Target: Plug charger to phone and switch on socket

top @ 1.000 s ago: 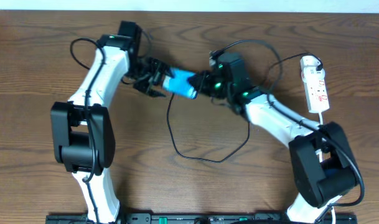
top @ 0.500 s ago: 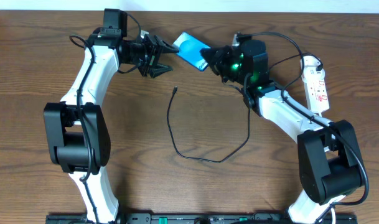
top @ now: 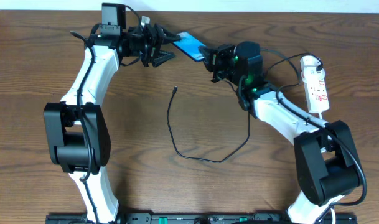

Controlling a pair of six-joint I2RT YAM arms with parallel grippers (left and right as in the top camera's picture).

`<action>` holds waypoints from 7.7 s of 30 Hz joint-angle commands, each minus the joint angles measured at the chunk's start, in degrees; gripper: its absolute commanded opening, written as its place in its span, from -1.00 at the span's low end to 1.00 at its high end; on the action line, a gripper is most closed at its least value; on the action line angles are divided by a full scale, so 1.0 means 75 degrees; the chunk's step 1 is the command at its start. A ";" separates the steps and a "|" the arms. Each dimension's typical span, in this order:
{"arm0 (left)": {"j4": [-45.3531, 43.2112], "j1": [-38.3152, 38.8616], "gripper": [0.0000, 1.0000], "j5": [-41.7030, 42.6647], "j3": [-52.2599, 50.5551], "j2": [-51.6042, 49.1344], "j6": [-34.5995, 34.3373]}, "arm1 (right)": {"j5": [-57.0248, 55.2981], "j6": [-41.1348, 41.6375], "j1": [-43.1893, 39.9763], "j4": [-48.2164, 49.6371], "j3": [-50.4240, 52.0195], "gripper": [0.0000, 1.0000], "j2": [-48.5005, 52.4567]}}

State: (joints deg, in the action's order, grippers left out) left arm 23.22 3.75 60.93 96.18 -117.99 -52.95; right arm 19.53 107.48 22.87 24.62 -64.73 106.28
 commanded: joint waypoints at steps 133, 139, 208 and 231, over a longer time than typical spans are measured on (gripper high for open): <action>0.0670 -0.3325 -0.85 0.3130 0.0050 0.0058 0.3083 | 0.0251 -0.8819 0.1679 -0.7487 -0.5109 -0.57 0.3870; 0.0670 -0.3325 -0.85 0.3133 0.0050 0.0058 0.3083 | -0.0513 -0.8638 0.2090 -0.7481 -0.5106 -0.64 0.3879; 0.0087 -0.1617 -0.85 0.3357 0.0050 0.1040 0.3220 | 0.5531 -1.5212 0.0507 -0.9323 -0.3841 -0.97 0.0679; 0.0090 -0.1617 -0.86 0.3418 0.0050 0.1040 0.3223 | 0.6534 -1.4673 0.0699 -0.7606 -0.3844 -0.98 0.0670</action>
State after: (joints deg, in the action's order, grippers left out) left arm 24.14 -8.29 84.53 96.07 -111.24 -28.51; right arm 66.41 -5.30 28.29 -33.65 -93.56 112.62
